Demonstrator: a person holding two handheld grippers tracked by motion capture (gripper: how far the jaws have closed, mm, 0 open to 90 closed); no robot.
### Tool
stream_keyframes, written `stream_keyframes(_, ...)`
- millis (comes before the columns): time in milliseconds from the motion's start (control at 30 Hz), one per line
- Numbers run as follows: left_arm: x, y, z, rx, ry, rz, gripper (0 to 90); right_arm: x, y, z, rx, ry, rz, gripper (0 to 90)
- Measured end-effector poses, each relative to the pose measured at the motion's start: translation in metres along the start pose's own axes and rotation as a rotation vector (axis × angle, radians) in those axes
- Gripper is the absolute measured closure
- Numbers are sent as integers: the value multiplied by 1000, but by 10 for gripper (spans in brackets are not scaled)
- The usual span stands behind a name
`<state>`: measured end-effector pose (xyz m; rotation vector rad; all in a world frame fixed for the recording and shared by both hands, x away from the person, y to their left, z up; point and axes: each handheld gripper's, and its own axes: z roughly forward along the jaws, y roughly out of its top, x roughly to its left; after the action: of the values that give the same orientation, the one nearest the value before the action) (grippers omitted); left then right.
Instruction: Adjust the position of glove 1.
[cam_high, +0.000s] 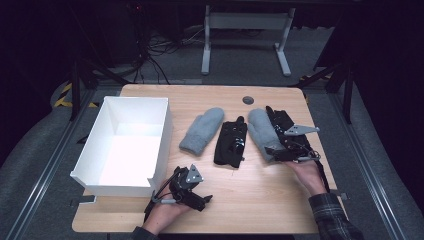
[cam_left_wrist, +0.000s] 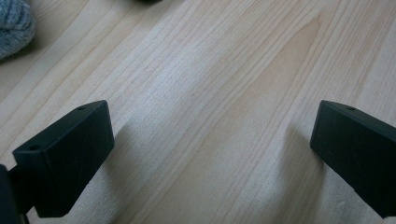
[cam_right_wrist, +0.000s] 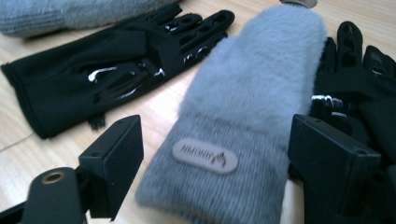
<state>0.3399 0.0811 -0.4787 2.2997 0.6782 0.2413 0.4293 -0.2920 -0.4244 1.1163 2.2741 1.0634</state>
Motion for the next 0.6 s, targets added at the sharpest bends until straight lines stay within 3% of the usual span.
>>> stream_keyframes(167,0,0,0,0,0,0,0,-4,2,7,-28,10,19,234)
stream_keyframes(367,0,0,0,0,1,1,1,-7,10,22,3,6,24,236)
stream_keyframes(467,0,0,0,0,1,1,1,-8,11,27,-5,-7,25,273)
stream_keyframes(600,0,0,0,0,1,0,0,-10,6,38,40,-8,33,330)
